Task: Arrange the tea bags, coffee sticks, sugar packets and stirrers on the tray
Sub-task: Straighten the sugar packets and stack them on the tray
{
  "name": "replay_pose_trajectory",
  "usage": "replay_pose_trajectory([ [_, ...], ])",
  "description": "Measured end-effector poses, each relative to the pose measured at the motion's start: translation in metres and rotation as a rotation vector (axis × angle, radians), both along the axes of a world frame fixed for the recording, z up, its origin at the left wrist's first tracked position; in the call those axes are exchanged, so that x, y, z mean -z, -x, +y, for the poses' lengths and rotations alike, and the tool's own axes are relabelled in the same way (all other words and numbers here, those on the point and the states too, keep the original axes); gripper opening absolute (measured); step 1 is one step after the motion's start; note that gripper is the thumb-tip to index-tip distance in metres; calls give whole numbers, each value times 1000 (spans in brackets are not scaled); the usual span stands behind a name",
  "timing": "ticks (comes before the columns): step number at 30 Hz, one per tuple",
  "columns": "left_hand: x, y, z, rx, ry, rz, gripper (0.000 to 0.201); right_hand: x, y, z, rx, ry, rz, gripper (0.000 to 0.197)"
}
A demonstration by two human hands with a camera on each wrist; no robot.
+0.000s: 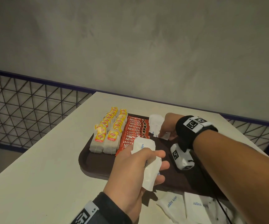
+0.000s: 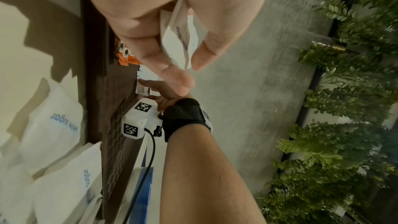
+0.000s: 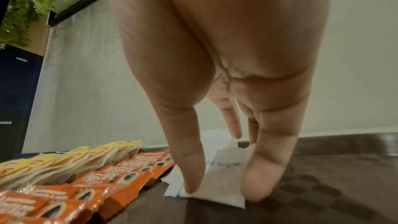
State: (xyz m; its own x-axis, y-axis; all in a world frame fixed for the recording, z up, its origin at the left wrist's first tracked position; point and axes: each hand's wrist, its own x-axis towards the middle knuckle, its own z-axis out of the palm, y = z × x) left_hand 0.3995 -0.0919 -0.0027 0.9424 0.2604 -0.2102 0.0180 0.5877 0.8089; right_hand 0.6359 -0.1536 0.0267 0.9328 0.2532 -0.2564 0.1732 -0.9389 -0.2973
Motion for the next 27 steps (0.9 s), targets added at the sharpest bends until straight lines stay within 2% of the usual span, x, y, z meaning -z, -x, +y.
replay_pose_trajectory([
  [8, -1, -1, -1, -3, -6, 17, 40, 4, -8, 2, -1, -46, -20, 42],
  [16, -2, 0, -1, -16, -7, 7, 41, 8, -11, 3, -32, 22, -57, 51],
  [24, -3, -1, 0, -14, 13, -26, 26, 10, -12, 5, -48, 4, -49, 49],
  [27, -4, 1, 2, 6, 98, -68, 36, 11, -12, 4, -48, -44, -45, 49],
])
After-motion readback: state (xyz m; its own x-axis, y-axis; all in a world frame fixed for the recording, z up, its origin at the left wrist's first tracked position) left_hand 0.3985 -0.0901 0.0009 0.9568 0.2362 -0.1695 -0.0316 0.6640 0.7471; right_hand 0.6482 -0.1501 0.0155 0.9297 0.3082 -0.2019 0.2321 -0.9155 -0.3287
